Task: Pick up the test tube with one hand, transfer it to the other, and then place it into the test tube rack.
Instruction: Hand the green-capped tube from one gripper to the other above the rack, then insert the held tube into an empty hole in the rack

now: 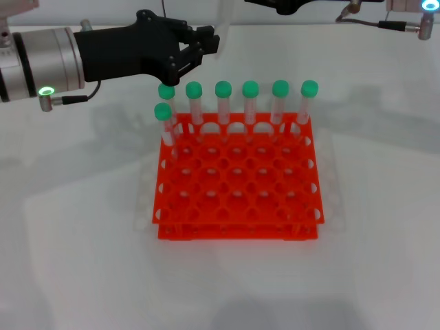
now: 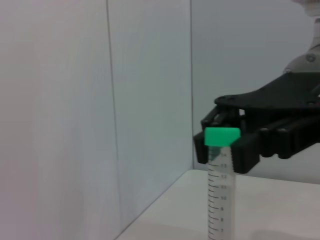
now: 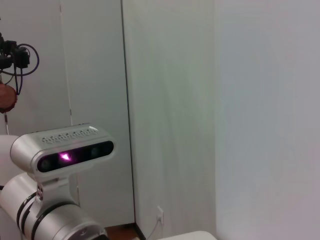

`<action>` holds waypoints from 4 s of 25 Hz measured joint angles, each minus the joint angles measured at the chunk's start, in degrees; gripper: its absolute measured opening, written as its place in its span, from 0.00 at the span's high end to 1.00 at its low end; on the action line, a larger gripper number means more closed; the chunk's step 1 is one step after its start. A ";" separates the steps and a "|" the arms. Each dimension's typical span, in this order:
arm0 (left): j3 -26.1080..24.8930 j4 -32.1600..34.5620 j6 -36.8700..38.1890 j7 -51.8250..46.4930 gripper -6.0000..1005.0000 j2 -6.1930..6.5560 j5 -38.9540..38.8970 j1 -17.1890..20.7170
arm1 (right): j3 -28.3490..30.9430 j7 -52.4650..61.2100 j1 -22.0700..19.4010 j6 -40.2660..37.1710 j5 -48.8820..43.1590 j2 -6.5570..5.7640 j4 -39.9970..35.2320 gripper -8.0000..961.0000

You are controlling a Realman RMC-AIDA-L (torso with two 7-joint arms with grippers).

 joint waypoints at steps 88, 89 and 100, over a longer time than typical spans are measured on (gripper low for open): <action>-1.50 31.46 16.55 -32.62 0.24 1.31 24.22 17.70 | -4.12 -0.31 -3.40 -0.29 3.40 0.10 0.11 0.72; -1.54 31.33 16.46 -32.43 0.24 1.24 24.50 17.74 | -4.29 -0.31 -3.43 -0.18 3.41 0.10 0.34 0.72; -1.46 28.66 16.03 -29.95 0.24 0.97 24.62 17.94 | -6.87 -2.82 -3.09 1.21 5.16 0.24 6.22 0.73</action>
